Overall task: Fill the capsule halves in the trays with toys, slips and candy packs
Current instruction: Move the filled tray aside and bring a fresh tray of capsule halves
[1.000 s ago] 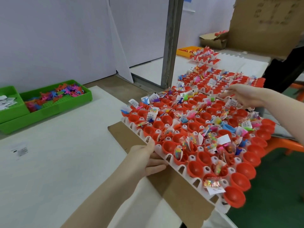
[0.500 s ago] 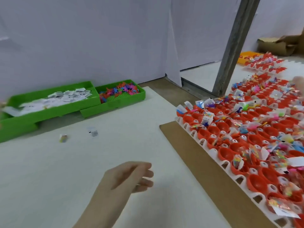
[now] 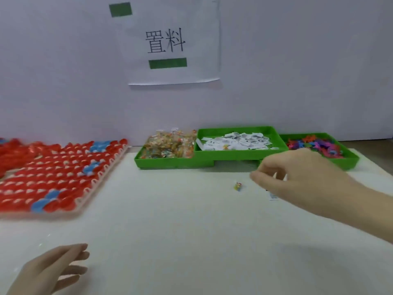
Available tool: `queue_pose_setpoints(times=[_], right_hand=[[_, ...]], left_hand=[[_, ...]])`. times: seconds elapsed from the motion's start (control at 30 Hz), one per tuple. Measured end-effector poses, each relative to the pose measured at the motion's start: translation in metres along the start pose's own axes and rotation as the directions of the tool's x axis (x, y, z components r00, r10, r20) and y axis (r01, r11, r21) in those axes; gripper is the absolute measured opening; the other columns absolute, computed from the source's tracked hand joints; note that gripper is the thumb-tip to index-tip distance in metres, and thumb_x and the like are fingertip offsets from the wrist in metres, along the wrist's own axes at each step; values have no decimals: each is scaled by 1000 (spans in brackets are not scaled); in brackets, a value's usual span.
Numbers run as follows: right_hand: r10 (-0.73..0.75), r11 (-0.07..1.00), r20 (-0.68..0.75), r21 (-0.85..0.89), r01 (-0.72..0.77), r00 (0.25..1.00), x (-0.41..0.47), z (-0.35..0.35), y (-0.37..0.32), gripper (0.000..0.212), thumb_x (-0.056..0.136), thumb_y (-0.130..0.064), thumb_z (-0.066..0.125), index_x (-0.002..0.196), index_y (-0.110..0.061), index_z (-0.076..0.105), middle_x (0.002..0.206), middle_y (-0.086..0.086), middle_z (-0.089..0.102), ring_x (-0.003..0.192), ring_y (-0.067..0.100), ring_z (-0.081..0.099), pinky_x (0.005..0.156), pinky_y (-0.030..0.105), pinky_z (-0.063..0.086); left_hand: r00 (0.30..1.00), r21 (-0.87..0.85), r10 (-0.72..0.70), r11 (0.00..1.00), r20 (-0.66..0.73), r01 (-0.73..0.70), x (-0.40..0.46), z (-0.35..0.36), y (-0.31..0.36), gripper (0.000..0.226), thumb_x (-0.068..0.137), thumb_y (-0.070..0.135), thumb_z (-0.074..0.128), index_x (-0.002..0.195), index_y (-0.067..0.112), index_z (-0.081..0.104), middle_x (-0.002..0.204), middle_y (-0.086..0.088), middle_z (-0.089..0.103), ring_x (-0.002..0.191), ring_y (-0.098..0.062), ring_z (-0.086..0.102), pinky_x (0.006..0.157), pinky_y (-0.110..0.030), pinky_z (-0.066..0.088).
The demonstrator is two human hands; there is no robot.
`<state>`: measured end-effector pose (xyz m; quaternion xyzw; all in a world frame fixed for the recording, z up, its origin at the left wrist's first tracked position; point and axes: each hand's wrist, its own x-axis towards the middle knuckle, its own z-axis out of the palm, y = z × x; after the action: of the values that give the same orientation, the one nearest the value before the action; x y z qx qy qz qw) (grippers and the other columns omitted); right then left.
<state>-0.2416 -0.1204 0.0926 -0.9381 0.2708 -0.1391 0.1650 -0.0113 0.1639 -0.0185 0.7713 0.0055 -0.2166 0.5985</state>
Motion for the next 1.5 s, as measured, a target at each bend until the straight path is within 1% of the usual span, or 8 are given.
queue_pose_setpoints(times=[0.23, 0.33, 0.67, 0.93, 1.03, 1.1, 1.27, 1.5], right_hand=[[-59, 772, 338, 611, -172, 939, 86, 108, -78, 19, 87, -21, 56, 80, -8, 66, 73, 2, 66, 63, 12, 59, 56, 21, 48], [-70, 624, 447, 717, -311, 892, 97, 150, -95, 15, 88, -14, 56, 84, -4, 65, 71, 4, 65, 59, 12, 58, 55, 19, 49], [-6, 420, 510, 781, -461, 860, 109, 206, -110, 12, 85, -6, 59, 77, 0, 65, 62, 8, 65, 51, 17, 57, 47, 23, 46], [1, 367, 531, 788, -494, 848, 126, 225, -138, 11, 88, -2, 54, 87, 6, 62, 63, 14, 63, 55, 21, 56, 45, 19, 50], [-71, 280, 577, 795, -539, 814, 143, 235, -168, 38, 94, 1, 41, 123, 25, 35, 116, 46, 46, 90, 19, 29, 75, 28, 55], [-94, 198, 606, 789, -581, 790, 153, 243, -193, 40, 94, 5, 35, 128, 24, 25, 134, 41, 30, 127, 50, 26, 103, 38, 39], [-106, 8, 602, 796, -605, 792, 174, 265, -234, 26, 92, 5, 39, 113, 2, 55, 113, 14, 61, 91, 19, 62, 70, 19, 51], [35, 172, 585, 795, -582, 810, 197, 283, -241, 16, 91, 0, 47, 102, 2, 59, 90, 12, 65, 75, 23, 66, 70, 34, 57]], left_hand=[[967, -257, -149, 962, -209, 92, 25, -44, 0, 29, 88, 13, 57, 108, -8, 51, 101, -23, 57, 73, -32, 57, 39, -27, 52], [961, -448, -239, 880, -138, 155, 42, -49, 4, 48, 90, 22, 56, 123, -9, 41, 115, -26, 53, 85, -35, 58, 67, -38, 54], [983, -683, -174, 713, 50, 161, 89, -46, 25, 30, 94, 8, 47, 121, -4, 45, 106, -19, 59, 106, -31, 54, 87, -41, 42], [962, -627, -265, 760, -65, 167, 108, -45, 32, 35, 94, -4, 43, 128, -5, 42, 104, -20, 60, 75, -23, 61, 44, -26, 54], [953, -592, -280, 790, -119, 158, 111, -39, 32, 24, 93, -6, 41, 117, -3, 46, 87, -17, 59, 61, -20, 62, 34, -20, 47], [949, -560, -279, 814, -144, 154, 112, -38, 32, 22, 93, -6, 40, 114, -3, 47, 81, -16, 58, 59, -20, 62, 32, -19, 46], [950, -537, -292, 822, -110, 191, 114, -50, 32, 12, 92, -8, 42, 95, -8, 53, 77, -19, 63, 50, -24, 66, 31, -20, 45], [955, -476, -275, 858, -111, 192, 120, -81, 23, 15, 92, -8, 39, 94, -11, 53, 77, -23, 63, 60, -28, 66, 37, -24, 51]])
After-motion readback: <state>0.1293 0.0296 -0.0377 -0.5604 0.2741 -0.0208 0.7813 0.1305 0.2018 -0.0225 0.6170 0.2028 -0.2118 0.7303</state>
